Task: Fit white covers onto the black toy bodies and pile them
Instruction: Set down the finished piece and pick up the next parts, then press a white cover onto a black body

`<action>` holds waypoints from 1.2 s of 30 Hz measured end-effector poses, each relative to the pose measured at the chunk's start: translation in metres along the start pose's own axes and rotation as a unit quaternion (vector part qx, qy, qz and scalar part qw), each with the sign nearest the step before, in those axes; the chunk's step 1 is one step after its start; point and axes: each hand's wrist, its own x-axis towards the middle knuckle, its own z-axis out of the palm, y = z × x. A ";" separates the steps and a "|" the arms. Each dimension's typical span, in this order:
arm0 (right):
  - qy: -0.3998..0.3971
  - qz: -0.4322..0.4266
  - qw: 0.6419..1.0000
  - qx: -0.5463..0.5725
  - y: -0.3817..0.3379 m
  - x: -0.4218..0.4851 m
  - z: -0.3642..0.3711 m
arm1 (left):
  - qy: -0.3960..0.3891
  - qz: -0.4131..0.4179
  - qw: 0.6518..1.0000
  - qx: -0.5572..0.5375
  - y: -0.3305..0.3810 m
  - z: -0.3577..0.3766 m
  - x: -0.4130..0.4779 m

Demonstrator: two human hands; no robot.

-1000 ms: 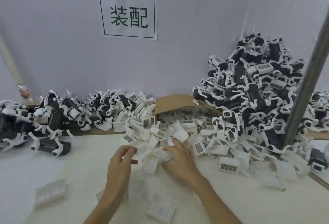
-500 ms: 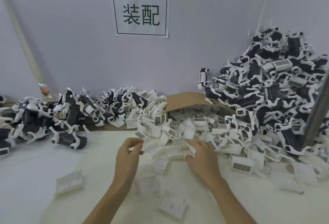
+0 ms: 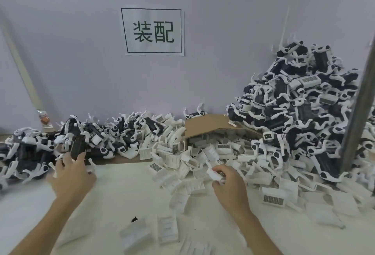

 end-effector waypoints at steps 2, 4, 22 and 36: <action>0.004 -0.001 0.999 0.033 -0.001 0.002 0.000 | -0.060 -0.005 0.998 0.002 -0.023 0.000 0.010; 0.008 -0.007 0.998 0.059 -0.002 0.002 0.002 | -0.068 0.018 0.998 0.003 -0.035 -0.001 0.012; 0.100 0.006 0.990 0.096 -0.008 0.002 -0.002 | -0.213 -0.033 0.608 -0.764 0.088 -0.045 -0.049; 0.125 -0.043 0.986 0.103 -0.019 -0.005 -0.004 | -0.287 -0.221 0.448 -0.818 0.118 0.003 -0.127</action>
